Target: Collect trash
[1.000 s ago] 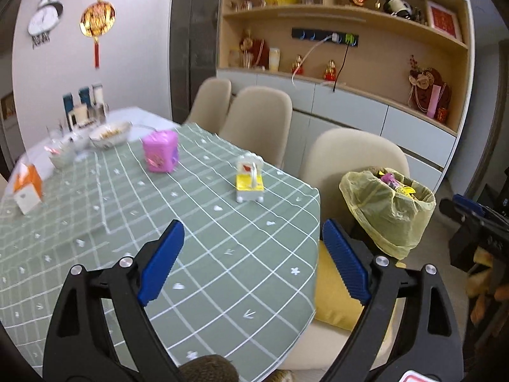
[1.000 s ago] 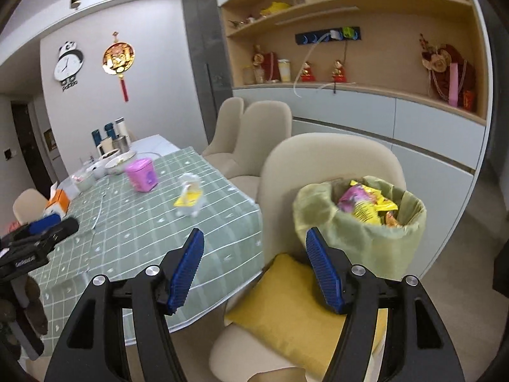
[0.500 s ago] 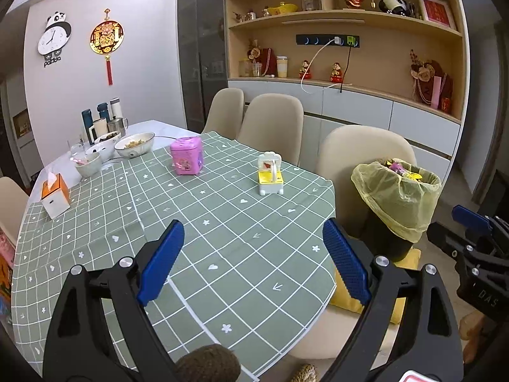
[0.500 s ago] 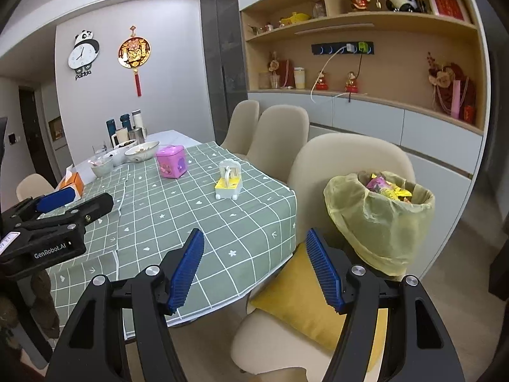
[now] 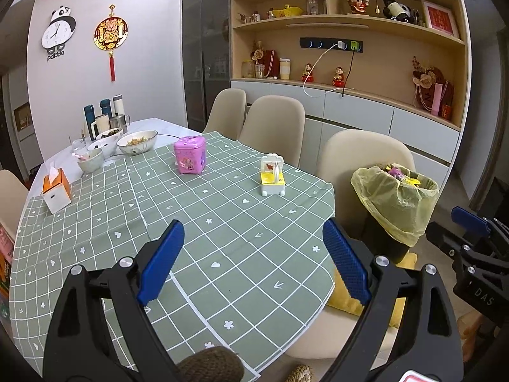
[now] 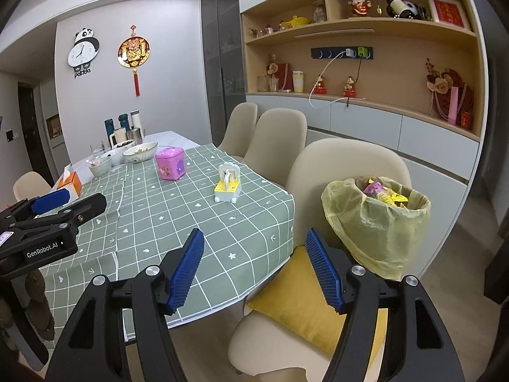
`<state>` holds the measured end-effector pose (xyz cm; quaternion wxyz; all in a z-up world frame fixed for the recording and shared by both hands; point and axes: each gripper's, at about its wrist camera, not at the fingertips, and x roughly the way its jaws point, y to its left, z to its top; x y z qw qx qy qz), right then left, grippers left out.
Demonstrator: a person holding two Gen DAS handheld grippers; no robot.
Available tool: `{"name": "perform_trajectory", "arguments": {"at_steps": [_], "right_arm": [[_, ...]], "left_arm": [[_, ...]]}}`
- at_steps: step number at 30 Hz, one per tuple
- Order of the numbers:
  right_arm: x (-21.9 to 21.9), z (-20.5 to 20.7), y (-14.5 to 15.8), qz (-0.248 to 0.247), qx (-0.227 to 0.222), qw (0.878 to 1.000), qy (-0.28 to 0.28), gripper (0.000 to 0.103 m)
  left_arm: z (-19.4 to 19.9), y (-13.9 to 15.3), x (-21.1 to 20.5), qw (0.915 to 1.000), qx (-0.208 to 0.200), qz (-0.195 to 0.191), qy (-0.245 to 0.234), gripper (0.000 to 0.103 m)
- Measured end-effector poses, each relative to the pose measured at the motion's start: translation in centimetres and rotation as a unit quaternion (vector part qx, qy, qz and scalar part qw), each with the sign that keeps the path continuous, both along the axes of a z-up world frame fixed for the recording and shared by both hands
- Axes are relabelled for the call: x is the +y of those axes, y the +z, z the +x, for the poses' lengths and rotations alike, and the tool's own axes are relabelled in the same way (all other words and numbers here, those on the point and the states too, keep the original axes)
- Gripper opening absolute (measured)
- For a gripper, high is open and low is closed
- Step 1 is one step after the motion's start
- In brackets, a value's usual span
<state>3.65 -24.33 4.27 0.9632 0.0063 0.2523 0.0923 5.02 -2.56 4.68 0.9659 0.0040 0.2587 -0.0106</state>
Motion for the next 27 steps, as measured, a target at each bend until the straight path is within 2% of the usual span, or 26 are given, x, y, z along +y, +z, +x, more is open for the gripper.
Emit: {"name": "perform_trajectory", "arguments": {"at_steps": [13,27], "right_arm": [[-0.21,-0.22,-0.24,-0.004,0.000,1.000,-0.009,0.063],[-0.11,-0.24,-0.12,-0.002,0.000,1.000,-0.005,0.063]], "left_arm": [[-0.56,-0.40,-0.41,0.9998,0.007,-0.002,-0.017,0.085],[-0.62,-0.44,-0.34,0.9999,0.007,-0.004,-0.015,0.085]]}}
